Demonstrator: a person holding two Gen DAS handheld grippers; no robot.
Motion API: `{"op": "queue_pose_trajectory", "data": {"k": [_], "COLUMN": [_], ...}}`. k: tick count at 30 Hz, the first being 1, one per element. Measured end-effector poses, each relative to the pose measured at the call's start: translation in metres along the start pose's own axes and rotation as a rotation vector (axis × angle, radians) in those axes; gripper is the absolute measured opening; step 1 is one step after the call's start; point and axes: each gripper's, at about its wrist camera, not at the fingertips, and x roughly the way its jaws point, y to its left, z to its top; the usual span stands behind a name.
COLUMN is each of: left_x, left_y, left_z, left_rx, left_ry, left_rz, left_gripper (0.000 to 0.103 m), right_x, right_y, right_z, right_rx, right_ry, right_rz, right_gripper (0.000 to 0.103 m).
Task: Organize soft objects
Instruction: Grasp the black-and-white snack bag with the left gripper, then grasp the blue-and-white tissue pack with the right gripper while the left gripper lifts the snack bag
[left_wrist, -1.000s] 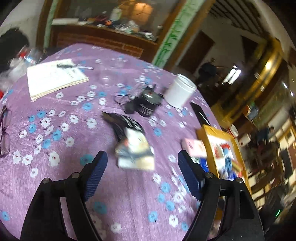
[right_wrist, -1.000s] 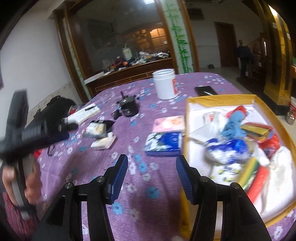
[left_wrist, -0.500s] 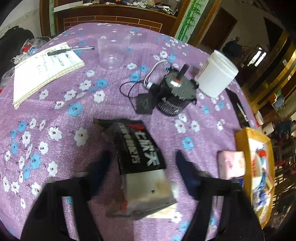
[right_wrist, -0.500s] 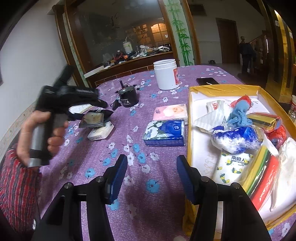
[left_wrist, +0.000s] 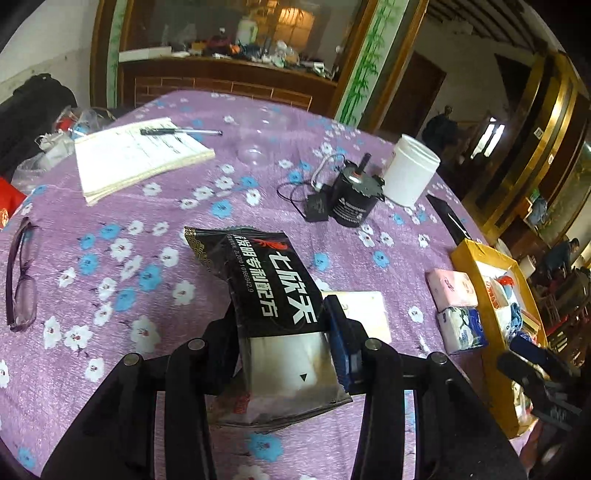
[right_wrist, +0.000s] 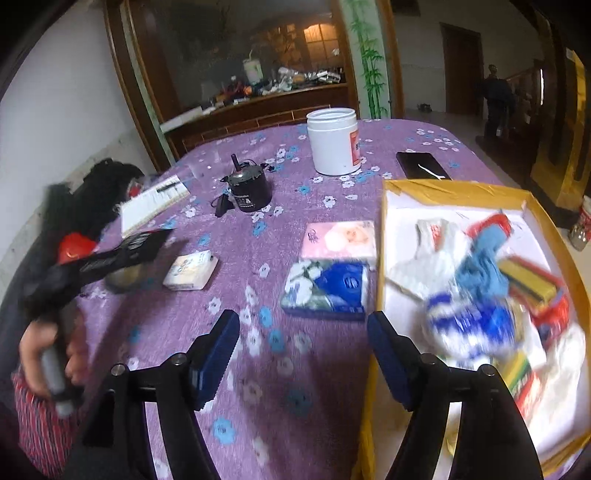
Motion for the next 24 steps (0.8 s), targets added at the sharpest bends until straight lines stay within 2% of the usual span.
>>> {"op": "queue_pose_trajectory", "data": {"k": [5,9,12,14,16,18,20,23,24], "left_x": [0.007,0.003,0.0,0.001,0.001,0.001,0.001,0.003,0.003], "left_y": [-0.002,-0.007,-0.008,-0.008,-0.008,-0.009,-0.01,-0.012,-0.012], "left_z": [-0.002,-0.004,-0.005,-0.005,-0.005,-0.006,-0.006,-0.007,-0.007], "left_rx": [0.01,0.027,0.03,0.03,0.031,0.034,0.039,0.045,0.045], "left_ry": [0.007,-0.002,-0.014,-0.01,-0.007,-0.007,-0.008,-0.004,-0.002], "left_rz": [-0.043,-0.067,-0.076,-0.08,-0.082,-0.089,-0.092,-0.088,-0.088], "left_gripper": [0.04,0.04,0.04,0.04,0.04,0.04,0.04,0.04,0.04], "right_x": [0.036,0.058,0.077,0.088,0.095,0.098,0.095,0.079,0.073], "right_y": [0.013,0.018,0.018,0.017,0.022,0.025,0.027,0.04,0.04], "right_z": [0.021,0.031,0.034,0.035,0.036,0.036,0.031,0.026,0.026], "right_rx": [-0.019,-0.027,-0.031,-0.046,-0.082,-0.087,-0.054,-0.072,-0.064], "right_ry": [0.099,0.148,0.195,0.204,0.199,0.202,0.218,0.206,0.191], "right_rz": [-0.049,-0.163,-0.202,-0.254,-0.287,-0.253,-0.124,0.085,0.125], "right_gripper": [0.075,0.076,0.078,0.078,0.084,0.084,0.086,0.082,0.082]}}
